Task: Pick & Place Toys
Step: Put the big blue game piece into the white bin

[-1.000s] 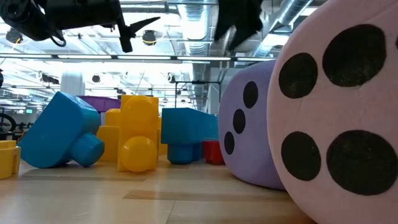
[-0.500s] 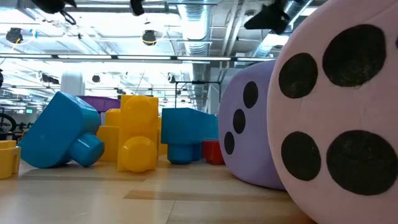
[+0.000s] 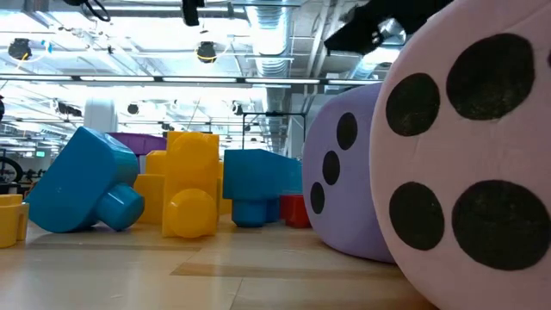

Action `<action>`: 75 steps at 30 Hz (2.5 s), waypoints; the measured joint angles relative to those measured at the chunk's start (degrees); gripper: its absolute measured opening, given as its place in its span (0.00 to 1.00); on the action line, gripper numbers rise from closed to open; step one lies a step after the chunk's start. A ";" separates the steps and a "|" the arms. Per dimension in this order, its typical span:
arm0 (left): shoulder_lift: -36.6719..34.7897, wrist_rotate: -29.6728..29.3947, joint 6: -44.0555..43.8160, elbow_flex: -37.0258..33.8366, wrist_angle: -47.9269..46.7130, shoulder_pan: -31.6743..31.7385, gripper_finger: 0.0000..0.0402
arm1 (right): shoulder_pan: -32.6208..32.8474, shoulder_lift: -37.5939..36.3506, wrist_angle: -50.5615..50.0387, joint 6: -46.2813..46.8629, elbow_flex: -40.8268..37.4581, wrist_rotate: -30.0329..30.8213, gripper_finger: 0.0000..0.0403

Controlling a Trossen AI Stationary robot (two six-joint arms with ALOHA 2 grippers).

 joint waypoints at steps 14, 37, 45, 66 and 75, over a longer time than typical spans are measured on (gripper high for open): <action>0.00 0.04 1.53 0.00 -7.69 0.02 0.69 | -4.71 19.52 -25.07 -17.23 18.48 -0.79 0.95; -0.02 2.15 1.69 -0.02 -11.39 0.02 0.69 | -4.84 35.97 -35.10 -39.34 35.24 -6.77 0.95; 0.00 2.17 1.68 -0.02 -11.64 0.02 0.69 | -6.00 36.53 -33.06 -41.65 35.39 -7.93 0.95; 0.00 2.19 1.66 -0.02 -11.22 0.02 0.69 | -7.61 38.51 -30.45 -43.05 35.31 -7.76 0.80; 0.00 2.19 1.62 -0.02 -11.24 0.02 0.69 | -9.95 38.50 -28.84 -43.02 33.42 -7.75 0.79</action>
